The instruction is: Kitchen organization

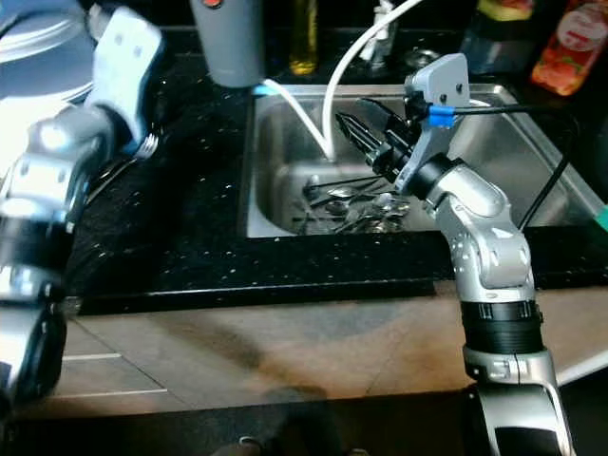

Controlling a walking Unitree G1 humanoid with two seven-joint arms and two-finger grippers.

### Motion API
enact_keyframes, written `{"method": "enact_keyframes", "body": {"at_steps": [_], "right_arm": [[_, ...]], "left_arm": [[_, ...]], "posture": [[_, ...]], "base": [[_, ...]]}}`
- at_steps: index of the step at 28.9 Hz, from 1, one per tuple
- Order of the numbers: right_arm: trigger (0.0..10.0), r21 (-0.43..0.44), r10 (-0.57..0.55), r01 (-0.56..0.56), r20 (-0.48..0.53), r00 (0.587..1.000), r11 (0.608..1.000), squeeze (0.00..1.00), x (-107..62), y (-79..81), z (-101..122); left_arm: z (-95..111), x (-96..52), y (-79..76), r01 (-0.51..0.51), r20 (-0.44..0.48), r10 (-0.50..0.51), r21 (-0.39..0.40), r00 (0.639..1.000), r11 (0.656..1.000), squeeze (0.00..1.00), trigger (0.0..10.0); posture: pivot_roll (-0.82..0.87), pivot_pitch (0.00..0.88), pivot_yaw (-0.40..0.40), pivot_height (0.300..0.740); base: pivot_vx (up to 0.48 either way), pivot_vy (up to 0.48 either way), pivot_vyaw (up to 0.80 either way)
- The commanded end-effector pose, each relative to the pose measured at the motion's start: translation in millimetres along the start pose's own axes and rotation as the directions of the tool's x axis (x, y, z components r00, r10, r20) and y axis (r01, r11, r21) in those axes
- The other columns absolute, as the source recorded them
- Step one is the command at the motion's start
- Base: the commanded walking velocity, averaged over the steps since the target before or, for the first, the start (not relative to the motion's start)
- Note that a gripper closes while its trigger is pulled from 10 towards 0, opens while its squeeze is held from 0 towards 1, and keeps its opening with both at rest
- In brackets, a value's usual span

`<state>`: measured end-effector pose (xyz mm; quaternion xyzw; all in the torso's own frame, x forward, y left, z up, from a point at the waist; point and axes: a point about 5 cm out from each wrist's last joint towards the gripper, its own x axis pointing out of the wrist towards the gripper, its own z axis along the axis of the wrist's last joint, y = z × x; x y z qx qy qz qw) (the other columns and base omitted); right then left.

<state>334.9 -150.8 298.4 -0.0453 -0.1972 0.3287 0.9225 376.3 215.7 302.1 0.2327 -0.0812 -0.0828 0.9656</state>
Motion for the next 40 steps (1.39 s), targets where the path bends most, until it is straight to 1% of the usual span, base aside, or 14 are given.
{"method": "enact_keyframes", "body": {"at_steps": [1,3,4,5,6,7,12,16,18,19,22,27,34,40], "right_arm": [[10.0,0.009,0.008,-0.008,-0.004,1.000,1.000,0.00,0.6,0.6,-4],[10.0,0.018,0.010,-0.010,0.004,1.000,1.000,0.00,2.6,2.1,-5],[10.0,0.018,0.010,-0.010,0.004,1.000,1.000,0.00,2.6,2.1,-5],[10.0,0.024,0.011,-0.011,0.008,1.000,1.000,0.00,3.0,2.4,-5],[10.0,0.032,0.006,-0.006,0.015,1.000,0.999,0.00,3.2,2.0,-5],[10.0,0.032,0.006,-0.006,0.015,1.000,0.999,0.00,3.2,2.0,-5],[10.0,0.041,-0.008,0.007,0.017,1.000,0.999,0.00,1.3,1.1,-6],[10.0,0.042,-0.010,0.010,0.017,1.000,0.999,0.00,-0.3,1.3,-6],[10.0,0.048,-0.020,0.019,0.019,1.000,0.999,0.00,-2.6,0.8,-6],[10.0,0.048,-0.020,0.019,0.019,1.000,0.999,0.00,-2.6,0.8,-6],[10.0,0.058,-0.039,0.039,0.014,0.999,0.998,0.00,-5.9,-0.4,-9],[10.0,0.063,-0.044,0.044,0.009,0.999,0.997,0.00,-7.6,0.3,-12],[10.0,0.071,-0.053,0.052,0.007,0.999,0.996,0.00,-8.7,1.5,-13],[10.0,0.071,-0.062,0.061,0.008,0.998,0.996,0.00,-9.8,0.7,-13]], "left_arm": [[23,-11.5,21.9,-0.133,0.138,0.124,0.059,0.983,0.989,0.00,10.0],[22,-25.1,61.3,-0.390,0.131,0.384,0.022,0.914,0.921,0.00,10.0],[22,-25.1,61.3,-0.390,0.131,0.384,0.022,0.914,0.921,0.00,10.0],[20,-31.6,75.7,-0.479,0.113,0.477,-0.009,0.872,0.878,0.00,10.0],[17,-44.3,98.5,-0.605,0.088,0.606,-0.043,0.791,0.795,0.00,10.0],[17,-44.3,98.5,-0.605,0.088,0.606,-0.043,0.791,0.795,0.00,10.0],[15,-68.0,134.1,-0.763,0.055,0.766,-0.064,0.641,0.643,0.00,10.0],[6,-76.6,148.6,-0.815,-0.010,0.818,-0.089,0.576,0.573,0.00,10.0],[-16,-89.1,166.3,-0.876,-0.149,0.864,-0.133,0.481,0.464,0.00,10.0],[-16,-89.1,166.3,-0.876,-0.149,0.864,-0.133,0.481,0.464,0.00,10.0],[-55,-99.7,171.0,-0.905,-0.363,0.829,-0.189,0.425,0.381,0.00,10.0],[-79,-102.1,161.7,-0.913,-0.433,0.806,-0.132,0.404,0.386,0.00,10.0],[-107,-103.2,151.1,-0.871,-0.500,0.729,-0.122,0.468,0.476,0.00,10.0],[-121,-113.9,153.0,-0.887,-0.549,0.710,-0.143,0.441,0.440,0.00,10.0]], "posture": [[0.12,0.154,-0.012,0.740],[0.13,0.154,-0.015,0.740],[0.13,0.154,-0.015,0.740],[0.13,0.153,-0.017,0.740],[0.13,0.154,-0.020,0.740],[0.13,0.154,-0.020,0.740],[0.12,0.158,-0.019,0.740],[0.12,0.159,-0.018,0.740],[0.12,0.162,-0.014,0.740],[0.12,0.162,-0.014,0.740],[0.12,0.165,-0.008,0.740],[0.12,0.171,-0.006,0.740],[0.12,0.175,-0.001,0.740],[0.12,0.175,0.002,0.740]], "base": [[0.000,0.000,0.00],[0.000,0.000,0.00],[0.000,0.000,0.00],[0.000,0.000,0.00],[0.000,0.000,0.00],[0.000,0.000,0.00],[0.000,0.000,0.00],[0.000,0.000,0.00],[0.000,0.000,0.00],[0.000,0.000,0.00],[0.000,0.000,0.00],[0.000,0.000,0.00],[0.000,0.000,0.00],[0.000,0.000,0.00]]}}
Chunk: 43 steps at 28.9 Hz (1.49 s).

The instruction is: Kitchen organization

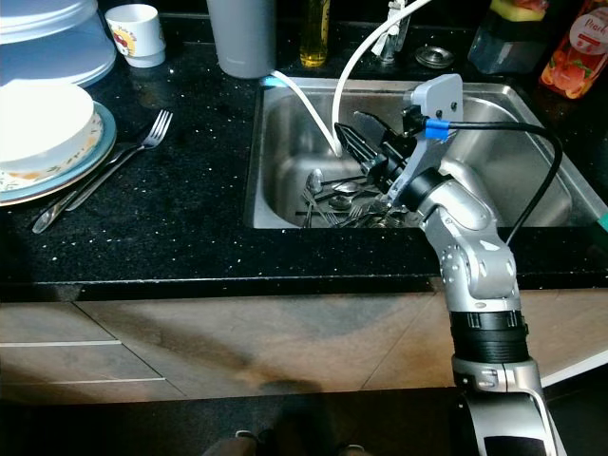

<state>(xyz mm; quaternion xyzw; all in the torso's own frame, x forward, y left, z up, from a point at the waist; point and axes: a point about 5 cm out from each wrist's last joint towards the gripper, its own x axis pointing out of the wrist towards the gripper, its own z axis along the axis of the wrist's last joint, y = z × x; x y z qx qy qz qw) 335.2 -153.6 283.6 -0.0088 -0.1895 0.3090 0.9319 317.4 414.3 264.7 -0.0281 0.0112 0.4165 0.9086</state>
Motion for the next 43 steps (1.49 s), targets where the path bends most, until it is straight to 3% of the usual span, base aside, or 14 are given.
{"method": "enact_keyframes", "body": {"at_steps": [1,4,6,8,12,14,16,23,24,25,33,37,41,43], "right_arm": [[10.0,0.007,-0.011,0.011,0.006,1.000,1.000,0.00,-3.6,-0.9,0],[10.0,0.008,-0.017,0.017,0.007,1.000,1.000,0.00,-3.7,-1.6,0],[10.0,0.008,-0.019,0.019,0.009,1.000,1.000,0.00,-3.3,-2.0,0],[10.0,0.007,-0.025,0.025,0.013,1.000,1.000,0.00,-2.2,-2.7,1],[10.0,0.006,-0.027,0.027,0.014,1.000,1.000,0.00,-2.0,-3.1,2],[10.0,0.005,-0.029,0.029,0.013,0.999,1.000,0.00,-2.1,-3.4,2],[10.0,0.004,-0.030,0.030,0.013,0.999,1.000,0.00,-2.1,-3.5,2],[10.0,0.002,-0.029,0.029,0.015,0.999,1.000,0.00,-1.7,-3.4,3],[10.0,0.001,-0.029,0.029,0.015,0.999,1.000,0.00,-1.4,-3.4,3],[10.0,0.001,-0.029,0.029,0.015,0.999,1.000,0.00,-1.4,-3.4,3],[10.0,-0.004,-0.028,0.028,0.018,0.999,1.000,0.00,-1.0,-4.2,5],[10.0,-0.005,-0.027,0.027,0.019,0.999,1.000,0.00,-1.1,-4.1,5],[10.0,-0.006,-0.028,0.028,0.019,0.999,1.000,0.00,-1.5,-4.4,5],[10.0,-0.008,-0.030,0.030,0.019,0.999,1.000,0.00,-2.4,-5.3,6]], "left_arm": [[-14,3.0,20.7,-0.063,-0.072,0.065,0.026,0.995,0.998,0.00,10.0],[-18,3.5,26.6,-0.087,-0.088,0.090,0.039,0.992,0.995,0.00,10.0],[-22,3.4,23.3,-0.036,-0.143,0.035,-0.004,0.989,0.999,0.00,10.0],[-27,2.8,12.1,0.079,-0.184,-0.083,-0.030,0.979,0.996,0.00,10.0],[-25,2.4,4.0,0.142,-0.175,-0.144,-0.027,0.974,0.990,0.00,10.0],[-19,-0.2,-15.6,0.265,-0.153,-0.268,-0.039,0.951,0.964,0.00,10.0],[-15,-2.4,-27.2,0.322,-0.137,-0.324,-0.036,0.936,0.946,0.00,10.0],[-8,-7.5,-48.4,0.423,-0.119,-0.422,-0.020,0.899,0.906,0.00,10.0],[-7,-11.4,-62.0,0.484,-0.119,-0.482,-0.010,0.868,0.875,0.00,10.0],[-7,-11.4,-62.0,0.484,-0.119,-0.482,-0.010,0.868,0.875,0.00,10.0],[-15,-30.0,-108.6,0.644,-0.146,-0.637,-0.005,0.756,0.765,0.00,10.0],[-20,-37.6,-123.6,0.689,-0.164,-0.679,0.003,0.716,0.725,0.00,10.0],[-22,-41.2,-130.0,0.708,-0.171,-0.697,0.004,0.696,0.706,0.00,10.0],[-23,-47.7,-141.1,0.741,-0.173,-0.730,-0.003,0.661,0.672,0.00,10.0]], "posture": [[0.12,0.175,0.002,0.740],[0.13,0.175,0.000,0.740],[0.13,0.175,0.000,0.740],[0.13,0.171,-0.002,0.740],[0.13,0.171,-0.003,0.740],[0.13,0.171,-0.004,0.740],[0.12,0.169,-0.004,0.740],[0.12,0.169,-0.004,0.740],[0.12,0.169,-0.004,0.740],[0.12,0.169,-0.004,0.740],[0.12,0.160,-0.003,0.740],[0.11,0.155,0.000,0.740],[0.11,0.155,0.000,0.740],[0.10,0.149,0.001,0.740]], "base": [[0.000,0.000,0.00],[0.000,0.000,0.00],[0.000,0.000,0.00],[0.000,0.000,0.00],[0.000,0.000,0.00],[0.000,0.000,0.00],[0.000,0.000,0.00],[0.000,0.000,0.00],[0.000,0.000,0.00],[0.000,0.000,0.00],[0.000,0.000,0.00],[0.000,0.000,0.00],[0.000,0.000,0.00],[0.000,0.000,0.00]]}}
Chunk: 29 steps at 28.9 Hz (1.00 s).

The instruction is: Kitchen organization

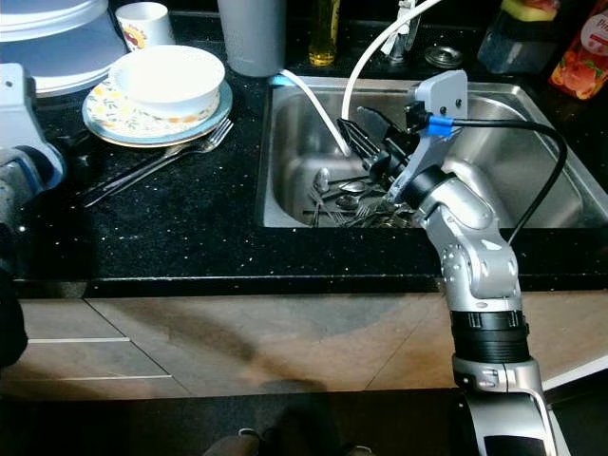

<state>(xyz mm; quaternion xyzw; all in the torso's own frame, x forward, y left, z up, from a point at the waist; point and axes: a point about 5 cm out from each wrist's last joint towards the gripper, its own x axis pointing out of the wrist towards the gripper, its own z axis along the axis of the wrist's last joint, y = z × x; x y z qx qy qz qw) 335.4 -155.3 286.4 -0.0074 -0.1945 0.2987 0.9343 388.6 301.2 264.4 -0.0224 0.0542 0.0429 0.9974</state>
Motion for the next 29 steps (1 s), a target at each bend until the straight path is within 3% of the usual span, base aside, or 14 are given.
{"method": "enact_keyframes", "body": {"at_steps": [1,5,8,9,11,13,14,17,19,29], "right_arm": [[10.0,-0.004,-0.009,0.009,0.009,1.000,1.000,0.00,-2.4,-3.6,3],[10.0,-0.005,-0.009,0.009,0.010,1.000,1.000,0.00,-2.2,-3.8,3],[10.0,-0.006,-0.008,0.008,0.014,1.000,1.000,0.00,-1.7,-3.8,4],[10.0,-0.006,-0.008,0.008,0.014,1.000,1.000,0.00,-1.7,-3.8,4],[10.0,-0.006,-0.009,0.009,0.014,1.000,1.000,0.00,-1.6,-3.8,4],[10.0,-0.006,-0.009,0.009,0.014,1.000,1.000,0.00,-1.6,-3.8,4],[10.0,-0.007,-0.010,0.010,0.014,1.000,1.000,0.00,-2.0,-3.8,4],[10.0,-0.008,-0.012,0.012,0.014,1.000,1.000,0.00,-1.9,-4.0,4],[10.0,-0.009,-0.012,0.012,0.014,1.000,1.000,0.00,-1.9,-4.1,4],[10.0,-0.003,-0.007,0.007,0.021,1.000,1.000,0.00,0.6,-2.4,5]], "left_arm": [[-15,5.6,-19.6,0.079,-0.065,-0.080,-0.019,0.995,0.997,0.00,10.0],[-15,6.9,-27.1,0.113,-0.066,-0.113,-0.018,0.991,0.993,0.00,10.0],[-12,8.0,-48.8,0.232,-0.059,-0.232,-0.013,0.971,0.973,0.00,10.0],[-12,8.0,-48.8,0.232,-0.059,-0.232,-0.013,0.971,0.973,0.00,10.0],[-11,7.3,-63.0,0.311,-0.057,-0.311,-0.010,0.949,0.950,0.00,10.0],[-11,6.9,-66.5,0.332,-0.056,-0.332,-0.008,0.942,0.943,0.00,10.0],[-10,5.1,-77.0,0.387,-0.058,-0.387,-0.003,0.920,0.922,0.00,10.0],[-9,0.9,-86.8,0.451,-0.060,-0.450,0.006,0.891,0.892,0.00,10.0],[-9,-0.3,-88.3,0.463,-0.061,-0.462,0.009,0.885,0.886,0.00,10.0],[47,-30.4,-71.0,0.510,0.130,-0.522,0.117,0.843,0.852,0.00,10.0]], "posture": [[0.10,0.149,0.001,0.740],[0.10,0.149,0.001,0.740],[0.10,0.149,0.001,0.740],[0.10,0.149,0.001,0.740],[0.10,0.149,0.001,0.740],[0.10,0.149,0.001,0.740],[0.10,0.149,0.001,0.740],[0.10,0.155,0.003,0.740],[0.10,0.155,0.003,0.740],[0.12,0.156,-0.001,0.740]], "base": [[0.000,0.000,0.00],[0.000,0.000,0.00],[0.000,0.000,0.00],[0.000,0.000,0.00],[0.000,0.000,0.00],[0.000,0.000,0.00],[0.000,0.000,0.00],[0.000,0.000,0.00],[0.000,0.000,0.00],[0.000,0.000,0.00]]}}
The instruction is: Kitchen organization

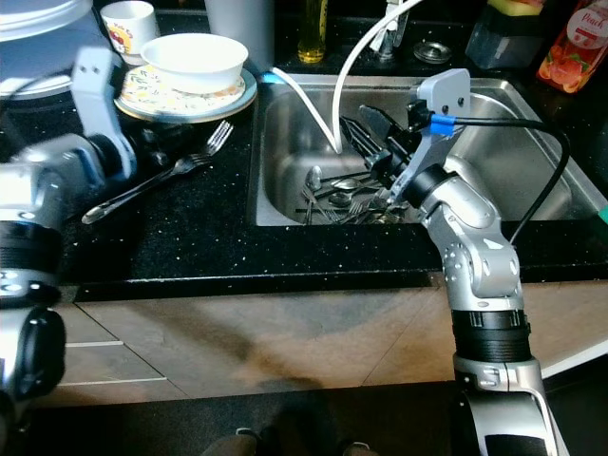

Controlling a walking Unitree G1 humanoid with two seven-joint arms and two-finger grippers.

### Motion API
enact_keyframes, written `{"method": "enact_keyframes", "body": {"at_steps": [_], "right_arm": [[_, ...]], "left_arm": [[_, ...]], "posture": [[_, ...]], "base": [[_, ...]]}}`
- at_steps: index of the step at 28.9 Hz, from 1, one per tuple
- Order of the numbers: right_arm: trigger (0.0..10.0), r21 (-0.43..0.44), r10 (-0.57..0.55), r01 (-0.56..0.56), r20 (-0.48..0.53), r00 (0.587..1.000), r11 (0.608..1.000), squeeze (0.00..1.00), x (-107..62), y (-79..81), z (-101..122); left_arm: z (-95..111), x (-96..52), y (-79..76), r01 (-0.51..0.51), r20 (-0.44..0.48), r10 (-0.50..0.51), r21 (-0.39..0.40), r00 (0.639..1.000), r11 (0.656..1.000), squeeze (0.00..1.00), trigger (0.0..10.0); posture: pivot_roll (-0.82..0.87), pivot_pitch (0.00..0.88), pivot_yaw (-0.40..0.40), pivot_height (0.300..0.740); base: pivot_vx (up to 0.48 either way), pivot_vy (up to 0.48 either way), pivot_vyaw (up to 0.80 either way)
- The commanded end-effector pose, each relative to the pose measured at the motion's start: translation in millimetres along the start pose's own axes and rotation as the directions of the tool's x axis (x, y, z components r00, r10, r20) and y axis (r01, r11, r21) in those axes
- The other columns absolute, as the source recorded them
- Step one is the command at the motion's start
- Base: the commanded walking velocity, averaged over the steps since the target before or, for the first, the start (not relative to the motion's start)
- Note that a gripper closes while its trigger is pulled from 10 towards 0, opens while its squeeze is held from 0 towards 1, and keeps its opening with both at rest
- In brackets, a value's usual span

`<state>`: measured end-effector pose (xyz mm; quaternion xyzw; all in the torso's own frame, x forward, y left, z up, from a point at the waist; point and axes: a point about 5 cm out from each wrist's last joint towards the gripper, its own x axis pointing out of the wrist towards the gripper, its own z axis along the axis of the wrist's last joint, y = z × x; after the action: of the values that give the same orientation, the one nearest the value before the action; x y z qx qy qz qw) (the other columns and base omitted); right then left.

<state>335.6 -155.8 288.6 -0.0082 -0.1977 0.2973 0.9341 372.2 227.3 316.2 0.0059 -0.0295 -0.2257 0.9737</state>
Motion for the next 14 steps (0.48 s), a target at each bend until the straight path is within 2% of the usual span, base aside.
{"method": "enact_keyframes", "body": {"at_steps": [1,4,7,9,12,14], "right_arm": [[10.0,0.002,-0.002,0.002,0.017,1.000,1.000,0.00,0.5,-1.2,3],[10.0,0.005,0.005,-0.005,0.020,1.000,1.000,0.00,1.0,0.8,3],[10.0,0.007,0.012,-0.012,0.022,1.000,1.000,0.00,0.7,2.2,3],[10.0,0.008,0.016,-0.016,0.018,1.000,1.000,0.00,-0.1,2.7,3],[10.0,0.008,0.016,-0.016,0.015,1.000,1.000,0.00,-0.4,2.6,2],[10.0,0.008,0.018,-0.018,0.011,1.000,1.000,0.00,-0.9,2.1,2]], "left_arm": [[4,-5.6,3.5,-0.001,0.016,0.001,0.004,1.000,1.000,0.00,10.0],[3,-13.4,8.1,-0.018,-0.001,0.018,0.020,1.000,1.000,0.00,10.0],[-8,-18.3,6.1,-0.004,-0.048,0.005,0.028,0.999,1.000,0.00,10.0],[-26,-23.7,-3.9,0.048,-0.113,-0.041,0.059,0.993,0.997,0.00,10.0],[-32,-28.2,-9.4,0.083,-0.135,-0.073,0.066,0.988,0.994,0.00,10.0],[-38,-40.0,-14.0,0.141,-0.177,-0.132,0.041,0.975,0.989,0.00,10.0]], "posture": [[0.12,0.155,-0.001,0.740],[0.12,0.154,0.000,0.740],[0.12,0.155,0.000,0.740],[0.11,0.161,-0.004,0.740],[0.11,0.162,-0.005,0.740],[0.12,0.162,-0.006,0.740]], "base": [[0.000,0.000,0.00],[0.000,0.000,0.00],[0.000,0.000,0.00],[0.000,0.000,0.00],[0.000,0.000,0.00],[0.000,0.000,0.00]]}}
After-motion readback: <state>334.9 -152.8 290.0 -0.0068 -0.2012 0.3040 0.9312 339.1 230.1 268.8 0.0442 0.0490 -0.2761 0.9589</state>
